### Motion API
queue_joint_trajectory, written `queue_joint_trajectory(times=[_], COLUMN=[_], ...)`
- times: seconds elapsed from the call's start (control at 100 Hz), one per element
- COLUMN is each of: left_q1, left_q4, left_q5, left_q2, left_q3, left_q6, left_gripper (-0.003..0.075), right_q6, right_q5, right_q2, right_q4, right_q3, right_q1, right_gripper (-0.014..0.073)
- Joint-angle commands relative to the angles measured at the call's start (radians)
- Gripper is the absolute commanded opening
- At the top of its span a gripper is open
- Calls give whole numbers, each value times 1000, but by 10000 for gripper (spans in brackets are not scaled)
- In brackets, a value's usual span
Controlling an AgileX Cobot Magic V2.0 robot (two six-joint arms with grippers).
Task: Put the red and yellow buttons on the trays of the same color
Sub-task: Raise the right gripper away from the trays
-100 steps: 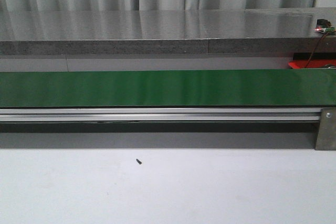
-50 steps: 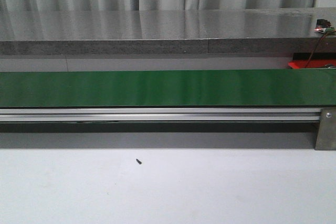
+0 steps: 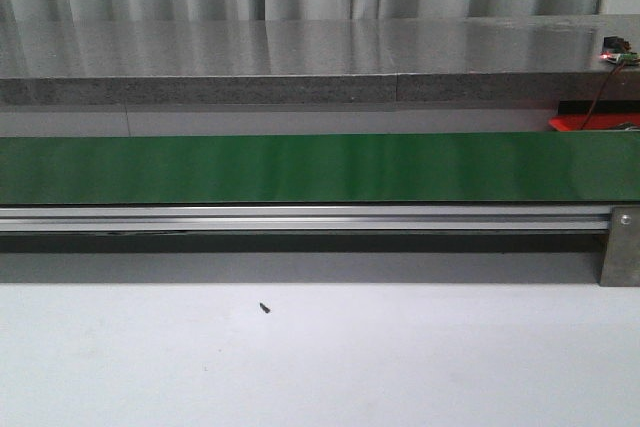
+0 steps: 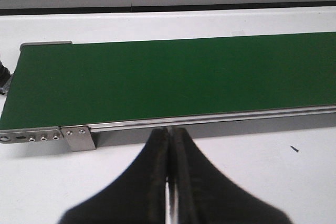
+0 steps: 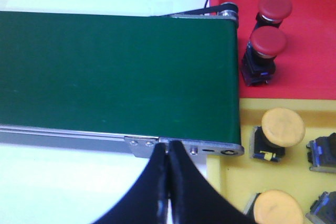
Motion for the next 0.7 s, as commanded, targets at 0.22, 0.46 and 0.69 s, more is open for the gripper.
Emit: queue_joint_trajectory(times=[0.22, 0.46, 0.69], left_q1=[-6, -6, -6], left_q4=[-23, -23, -23], left_q5=[-67, -67, -67], left_q2=[2, 2, 2], left_q3=[-25, -25, -25], left_q6=[-4, -4, -4], left_gripper=[-20, -20, -20], right_q6=[-13, -13, -13], right_q5=[-138, -207, -204], right_q2=[-221, -429, -524], right_q4=[6, 6, 6], right_q3=[68, 181, 210], right_q1=[30, 30, 30], right_gripper=[-67, -67, -67])
